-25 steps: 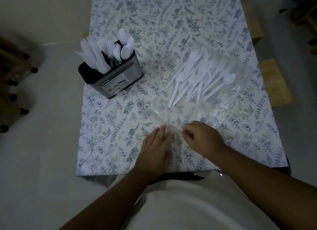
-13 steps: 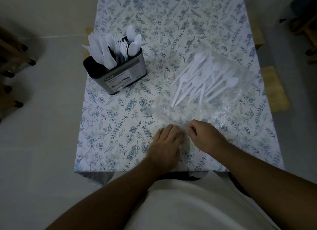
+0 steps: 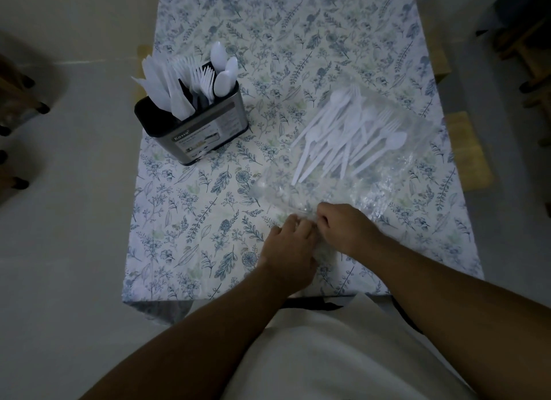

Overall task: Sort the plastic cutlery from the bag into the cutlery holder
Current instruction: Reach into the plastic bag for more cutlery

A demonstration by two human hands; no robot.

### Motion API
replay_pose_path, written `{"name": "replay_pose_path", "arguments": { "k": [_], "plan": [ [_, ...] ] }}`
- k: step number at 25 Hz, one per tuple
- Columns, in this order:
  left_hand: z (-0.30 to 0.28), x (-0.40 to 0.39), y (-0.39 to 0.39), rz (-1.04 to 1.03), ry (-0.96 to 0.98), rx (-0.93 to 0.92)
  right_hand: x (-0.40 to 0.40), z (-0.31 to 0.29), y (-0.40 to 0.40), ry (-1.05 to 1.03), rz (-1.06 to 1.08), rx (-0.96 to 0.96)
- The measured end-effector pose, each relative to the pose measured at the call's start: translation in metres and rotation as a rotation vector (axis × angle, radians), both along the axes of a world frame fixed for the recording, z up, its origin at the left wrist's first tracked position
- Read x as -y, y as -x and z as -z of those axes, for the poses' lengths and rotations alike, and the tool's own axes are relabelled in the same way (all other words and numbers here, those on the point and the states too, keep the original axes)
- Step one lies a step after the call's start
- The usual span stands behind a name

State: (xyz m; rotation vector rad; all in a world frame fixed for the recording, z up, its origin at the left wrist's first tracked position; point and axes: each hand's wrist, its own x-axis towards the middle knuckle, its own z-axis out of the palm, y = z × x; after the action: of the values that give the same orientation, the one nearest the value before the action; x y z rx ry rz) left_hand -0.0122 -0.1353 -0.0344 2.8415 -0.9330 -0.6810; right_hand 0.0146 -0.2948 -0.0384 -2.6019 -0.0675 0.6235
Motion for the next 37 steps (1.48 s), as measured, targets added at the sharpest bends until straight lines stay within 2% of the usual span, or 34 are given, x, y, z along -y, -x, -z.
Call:
{"name": "replay_pose_path", "arguments": {
  "k": [3,5,10,12,18,21,25,28,29,33,37],
  "plan": [
    [-0.005,0.000,-0.002,0.015,-0.031,0.019,-0.009,0.004,0.006,-0.012,0.129,0.016],
    [-0.002,-0.006,-0.002,0.012,-0.015,0.035,-0.010,0.001,0.003,-0.007,0.130,-0.010],
    [0.005,-0.013,0.001,0.027,0.013,0.016,-0.013,-0.009,-0.020,0.239,-0.219,0.033],
    [0.003,-0.010,0.000,0.003,0.032,-0.009,-0.014,-0.005,-0.025,0.244,-0.277,-0.008],
    [-0.007,0.000,-0.008,0.028,-0.050,-0.043,0.007,0.002,-0.035,0.044,-0.030,0.057],
    [-0.008,-0.001,-0.009,-0.003,0.003,0.007,0.004,-0.008,-0.026,-0.024,-0.010,0.056],
    [0.004,-0.028,0.003,-0.031,0.081,0.058,0.001,-0.022,-0.004,-0.005,-0.063,-0.001],
    [0.011,-0.047,0.015,-0.027,0.069,0.080,0.008,-0.038,-0.012,-0.182,0.268,0.148],
    [0.009,-0.049,0.015,-0.023,0.063,0.090,0.008,-0.044,-0.015,-0.227,0.318,0.187],
    [0.009,-0.049,0.012,0.016,0.044,0.072,-0.008,-0.061,-0.013,-0.170,0.076,0.165],
    [0.014,-0.076,0.019,-0.027,0.061,0.054,0.010,-0.075,-0.029,-0.230,0.297,0.397]
  ]
}}
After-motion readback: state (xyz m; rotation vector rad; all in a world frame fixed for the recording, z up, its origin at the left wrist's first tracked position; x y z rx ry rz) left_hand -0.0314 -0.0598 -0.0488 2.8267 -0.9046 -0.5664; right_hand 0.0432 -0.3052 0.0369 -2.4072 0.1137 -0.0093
